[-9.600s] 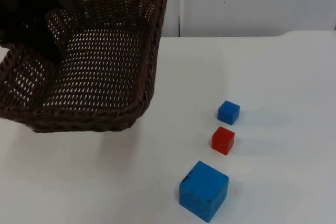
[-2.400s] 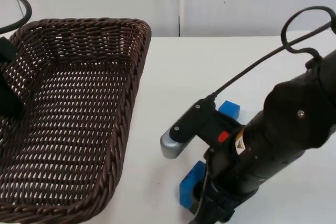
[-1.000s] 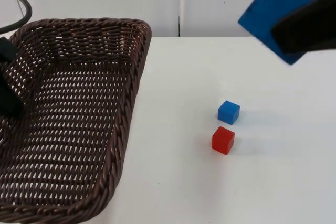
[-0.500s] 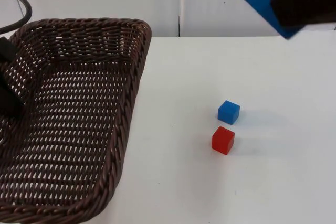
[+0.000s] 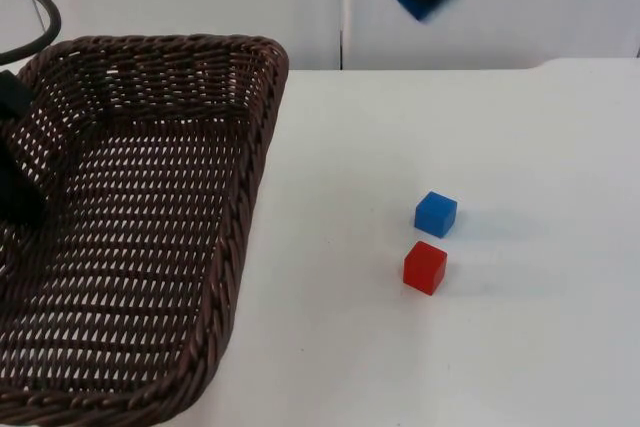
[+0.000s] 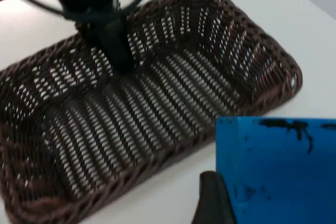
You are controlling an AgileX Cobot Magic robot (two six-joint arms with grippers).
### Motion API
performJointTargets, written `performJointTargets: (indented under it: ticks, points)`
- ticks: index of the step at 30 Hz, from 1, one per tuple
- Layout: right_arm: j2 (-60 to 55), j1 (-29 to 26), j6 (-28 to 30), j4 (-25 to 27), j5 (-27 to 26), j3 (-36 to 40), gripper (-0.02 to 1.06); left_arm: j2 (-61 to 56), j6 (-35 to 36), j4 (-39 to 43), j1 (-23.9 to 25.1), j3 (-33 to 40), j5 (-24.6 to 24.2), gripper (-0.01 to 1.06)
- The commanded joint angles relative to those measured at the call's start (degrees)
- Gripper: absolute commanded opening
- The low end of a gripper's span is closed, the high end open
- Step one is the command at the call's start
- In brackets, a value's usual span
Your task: Pick up the basket with the left hand and place the largest block into the basket with the right hand.
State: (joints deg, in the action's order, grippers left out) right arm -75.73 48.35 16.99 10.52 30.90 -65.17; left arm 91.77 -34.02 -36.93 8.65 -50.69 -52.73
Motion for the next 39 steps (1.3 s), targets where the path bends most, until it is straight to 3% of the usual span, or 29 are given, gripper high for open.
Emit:
performJointTargets:
  ticks: [1,8,14,28,31,35,36,39]
  points:
    - [-5.0,0.3,0.3,0.3,2.5,-5.4,0.0,-0.9,0.4,-1.0,0.0,0.2,-0.7,0.0]
    - [-19.9,0.3,0.3,0.3,7.8,-19.9,0.0,-0.9,0.4,-1.0,0.0,0.2,-0.7,0.0]
    - [-29.2,0.3,0.3,1.2,7.9,-27.7,0.0,-0.9,0.4,-1.1,0.0,0.2,-0.7,0.0]
    - [-37.1,0.3,3.4,5.5,6.2,-30.0,0.01,-0.9,0.4,-1.1,0.0,0.2,-0.5,0.0]
    - [-38.1,0.3,3.4,6.4,5.8,-30.0,0.11,-0.9,0.4,-1.1,0.0,0.2,-0.5,0.0]
    - [-39.3,0.3,3.4,6.5,6.1,-30.0,0.46,-0.9,0.4,-1.1,0.0,0.2,-0.7,0.0]
    - [-39.3,0.3,3.4,6.5,6.1,-30.0,0.46,-0.9,0.4,-1.1,0.0,0.2,-0.7,0.0]
    - [-39.3,0.3,3.4,6.4,6.2,-30.0,0.73,-0.9,0.4,-1.0,0.0,0.2,-0.7,0.0]
